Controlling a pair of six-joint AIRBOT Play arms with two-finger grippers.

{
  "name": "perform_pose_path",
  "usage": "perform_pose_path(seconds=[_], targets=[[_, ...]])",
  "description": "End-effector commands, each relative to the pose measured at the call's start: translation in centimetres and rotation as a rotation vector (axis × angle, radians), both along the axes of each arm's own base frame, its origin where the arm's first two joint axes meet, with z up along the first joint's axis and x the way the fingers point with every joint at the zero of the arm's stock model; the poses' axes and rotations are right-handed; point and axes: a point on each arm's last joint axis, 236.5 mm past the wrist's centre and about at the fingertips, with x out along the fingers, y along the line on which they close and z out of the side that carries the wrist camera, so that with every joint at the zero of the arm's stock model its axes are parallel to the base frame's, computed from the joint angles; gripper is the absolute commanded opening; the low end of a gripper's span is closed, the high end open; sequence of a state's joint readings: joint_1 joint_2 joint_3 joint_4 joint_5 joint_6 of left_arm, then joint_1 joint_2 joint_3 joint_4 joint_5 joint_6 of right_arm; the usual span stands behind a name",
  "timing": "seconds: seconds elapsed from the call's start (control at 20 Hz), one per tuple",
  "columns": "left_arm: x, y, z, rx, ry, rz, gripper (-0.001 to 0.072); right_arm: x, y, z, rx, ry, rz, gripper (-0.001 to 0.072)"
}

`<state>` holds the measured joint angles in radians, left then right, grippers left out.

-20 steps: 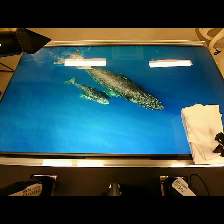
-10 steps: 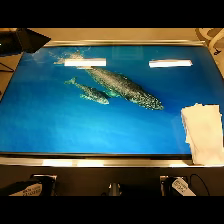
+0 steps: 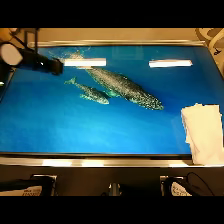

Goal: Fold the shirts.

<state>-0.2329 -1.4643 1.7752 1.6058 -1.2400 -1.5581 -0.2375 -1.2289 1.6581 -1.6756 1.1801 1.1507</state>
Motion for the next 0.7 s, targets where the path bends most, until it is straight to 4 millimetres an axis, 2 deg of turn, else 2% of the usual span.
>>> perform_pose_path(seconds=[0.0,0.05,0.1,0.15,0.2,0.4,0.65], targets=[[-5.2,2.7,-8.4,0.180,0.385,0.093,0.0720,0.2,12.6,-9.0,0.090,0.357,0.259,0.0713],[-6.2,2.5,-9.7,0.166,0.420,0.086,0.0720,-0.7,14.9,-11.8,0.152,0.472,0.302,0.0714],[-6.6,2.4,-10.3,0.136,0.413,0.120,0.0720,-1.5,16.5,-13.8,0.205,0.557,0.329,0.0714],[-6.7,2.5,-10.6,0.112,0.397,0.160,0.0720,-2.1,17.6,-15.2,0.251,0.620,0.346,0.0713],[-6.9,2.6,-11.0,0.102,0.390,0.177,0.0720,-2.6,17.8,-16.0,0.265,0.662,0.348,0.0713],[-6.8,2.6,-11.3,0.104,0.394,0.176,0.0720,-2.5,16.8,-16.4,0.225,0.675,0.330,0.0701],[-6.8,2.5,-11.4,0.104,0.397,0.175,0.0720,-2.5,16.8,-16.4,0.225,0.675,0.330,0.0701]])
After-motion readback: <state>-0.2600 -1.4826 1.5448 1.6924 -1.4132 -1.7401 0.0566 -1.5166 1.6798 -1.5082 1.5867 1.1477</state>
